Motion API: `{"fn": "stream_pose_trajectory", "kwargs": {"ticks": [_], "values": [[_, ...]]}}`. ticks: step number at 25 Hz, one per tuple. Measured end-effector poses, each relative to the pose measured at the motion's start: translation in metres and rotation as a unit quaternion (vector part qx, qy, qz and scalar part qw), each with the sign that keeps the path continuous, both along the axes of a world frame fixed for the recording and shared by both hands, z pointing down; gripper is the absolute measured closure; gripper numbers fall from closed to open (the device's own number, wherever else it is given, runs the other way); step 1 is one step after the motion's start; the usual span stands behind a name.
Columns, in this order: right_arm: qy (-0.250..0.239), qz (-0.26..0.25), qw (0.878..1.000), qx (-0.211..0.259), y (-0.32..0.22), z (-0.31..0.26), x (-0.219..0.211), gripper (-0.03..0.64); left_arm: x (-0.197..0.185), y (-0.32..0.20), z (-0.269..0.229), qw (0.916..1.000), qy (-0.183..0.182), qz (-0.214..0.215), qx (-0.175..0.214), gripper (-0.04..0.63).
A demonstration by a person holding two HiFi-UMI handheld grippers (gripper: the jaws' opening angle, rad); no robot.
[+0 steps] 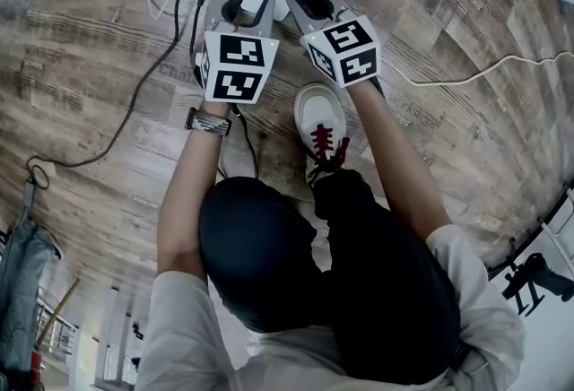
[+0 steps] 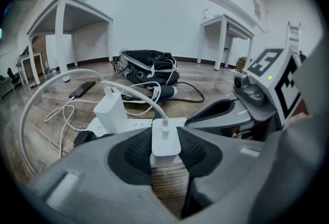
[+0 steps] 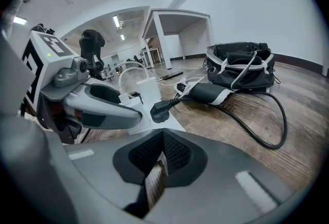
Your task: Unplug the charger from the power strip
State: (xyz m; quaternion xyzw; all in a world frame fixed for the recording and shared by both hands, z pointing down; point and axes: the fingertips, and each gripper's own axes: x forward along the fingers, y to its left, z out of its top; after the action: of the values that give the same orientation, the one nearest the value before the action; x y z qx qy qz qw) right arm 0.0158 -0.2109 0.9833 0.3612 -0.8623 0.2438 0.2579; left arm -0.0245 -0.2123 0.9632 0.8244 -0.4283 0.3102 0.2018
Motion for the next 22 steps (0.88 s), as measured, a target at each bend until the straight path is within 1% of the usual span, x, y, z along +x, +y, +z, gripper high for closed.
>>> {"fn": "stream_pose_trajectory", "kwargs": {"ticks": [3,11,13,14,17,18,20,22], "values": [[0.004,-0.001,1.000,0.005,-0.0001,0.0001,-0.0002,0.615,0.0014,0.0001,0.0002,0.9999,-0.013,0.007,0.002,0.456],[0.004,0.000,1.000,0.003,0.0000,0.0005,-0.0005,0.615,0.0010,0.0001,0.0006,1.0000,-0.005,0.008,0.003,0.456],[0.005,0.000,1.000,0.004,0.0001,0.0007,-0.0001,0.615,-0.0001,0.0004,0.0010,1.0000,0.008,0.001,-0.002,0.456],[0.005,0.000,1.000,0.003,0.0001,0.0008,-0.0001,0.614,-0.0013,0.0000,0.0010,0.9998,0.021,-0.006,-0.006,0.456],[0.003,0.001,1.000,0.000,-0.0003,0.0008,0.0000,0.615,-0.0041,-0.0011,0.0004,0.9962,0.076,-0.032,-0.027,0.453],[0.003,0.001,1.000,0.000,-0.0006,0.0006,0.0000,0.615,-0.0043,-0.0012,0.0000,0.9949,0.088,-0.037,-0.032,0.451],[0.003,0.002,1.000,0.000,-0.0007,0.0003,0.0002,0.615,-0.0041,-0.0011,-0.0002,0.9947,0.091,-0.037,-0.032,0.453],[0.004,0.002,1.000,0.001,-0.0004,0.0006,0.0003,0.615,-0.0040,-0.0009,0.0000,0.9966,0.074,-0.029,-0.024,0.453]]}}
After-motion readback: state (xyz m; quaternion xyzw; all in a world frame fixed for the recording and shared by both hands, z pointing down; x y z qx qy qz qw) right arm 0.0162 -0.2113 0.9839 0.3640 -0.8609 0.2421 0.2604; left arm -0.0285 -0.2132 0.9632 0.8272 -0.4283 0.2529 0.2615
